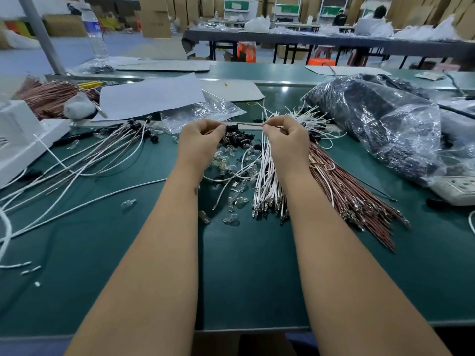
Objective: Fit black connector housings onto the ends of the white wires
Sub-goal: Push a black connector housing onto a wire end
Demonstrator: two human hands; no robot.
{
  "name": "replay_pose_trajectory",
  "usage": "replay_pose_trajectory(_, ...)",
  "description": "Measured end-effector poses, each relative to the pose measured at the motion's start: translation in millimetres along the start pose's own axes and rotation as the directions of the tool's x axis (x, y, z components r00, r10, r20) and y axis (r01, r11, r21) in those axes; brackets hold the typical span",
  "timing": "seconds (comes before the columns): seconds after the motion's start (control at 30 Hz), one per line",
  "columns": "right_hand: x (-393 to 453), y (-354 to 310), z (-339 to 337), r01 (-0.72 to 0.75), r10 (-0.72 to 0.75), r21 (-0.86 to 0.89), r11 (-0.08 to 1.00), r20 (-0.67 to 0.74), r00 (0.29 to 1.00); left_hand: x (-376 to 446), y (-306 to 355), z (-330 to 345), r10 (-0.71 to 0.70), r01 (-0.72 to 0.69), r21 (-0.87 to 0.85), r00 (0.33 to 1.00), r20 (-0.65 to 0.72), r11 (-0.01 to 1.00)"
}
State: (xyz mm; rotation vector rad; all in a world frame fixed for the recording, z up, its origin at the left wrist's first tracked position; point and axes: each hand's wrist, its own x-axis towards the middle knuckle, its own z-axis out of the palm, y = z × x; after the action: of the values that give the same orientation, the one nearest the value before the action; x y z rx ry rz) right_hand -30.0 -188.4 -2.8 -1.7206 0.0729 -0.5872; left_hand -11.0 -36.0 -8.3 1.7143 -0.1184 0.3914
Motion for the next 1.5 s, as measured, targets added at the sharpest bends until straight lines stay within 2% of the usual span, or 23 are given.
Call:
replay_pose_trajectory(0.07,-0.5,0.9,-1.4,0.008,-0.007,0.007,1.0,-0.028,1.0,-0.7,0.6,-2.1,0.001,-0.001,-0.022,1.0,0.004,1.0)
replay_pose_trajectory(0.4,-1.6,2.1,-2.2,0.009,-0.008,-0.009,1.0,0.015,1.0,-1.8,0.1,-2.6,0.007,-0.005,-0.042,0.999,0.038,0.999)
replay_pose_trajectory(0.6,-3.6,0.8,-0.1,0.103,-0.093,-0.187,0.977,0.064,0.994,-2.1,1.0,-3.0,0.001,0.0,-0.003,0.997,0.079,1.0)
replay_pose_trajectory(0.77,-4.5,2.2,-0.9,0.159,-0.163,-0.289,0.944,0.012,0.987,-2.1,2.5,-3.0,0.012,-0.019,0.064,0.994,0.108,0.998)
replay_pose_trajectory(0.87,-5.8,-0.3,-0.2,0.189,-0.188,-0.278,0.942,0.031,0.982,-3.5,2.9,-2.0,0.013,-0.023,0.076,0.992,0.129,0.997)
replay_pose_trajectory(1.03,-6.6,-5.7,-1.9,0.138,-0.138,-0.118,0.983,0.015,0.99,-4.3,3.4,-1.9,0.004,-0.013,0.063,0.991,0.134,0.998)
replay_pose_trajectory(1.17,-6.9,-3.6,-1.9,0.183,-0.176,-0.222,0.958,0.05,0.983,-3.5,3.1,-2.6,0.007,-0.008,0.011,0.992,0.13,1.0)
replay_pose_trajectory(1.3,-5.0,-1.1,-3.0,0.221,-0.235,-0.327,0.919,-0.005,0.972,-0.8,0.6,-8.0,0.02,-0.015,-0.04,0.992,0.125,0.999)
replay_pose_trajectory(1.5,-6.1,-3.5,-3.4,0.195,-0.198,-0.208,0.958,0.01,0.98,-0.9,-0.2,-6.2,0.051,-0.052,0.0,0.989,0.141,0.999)
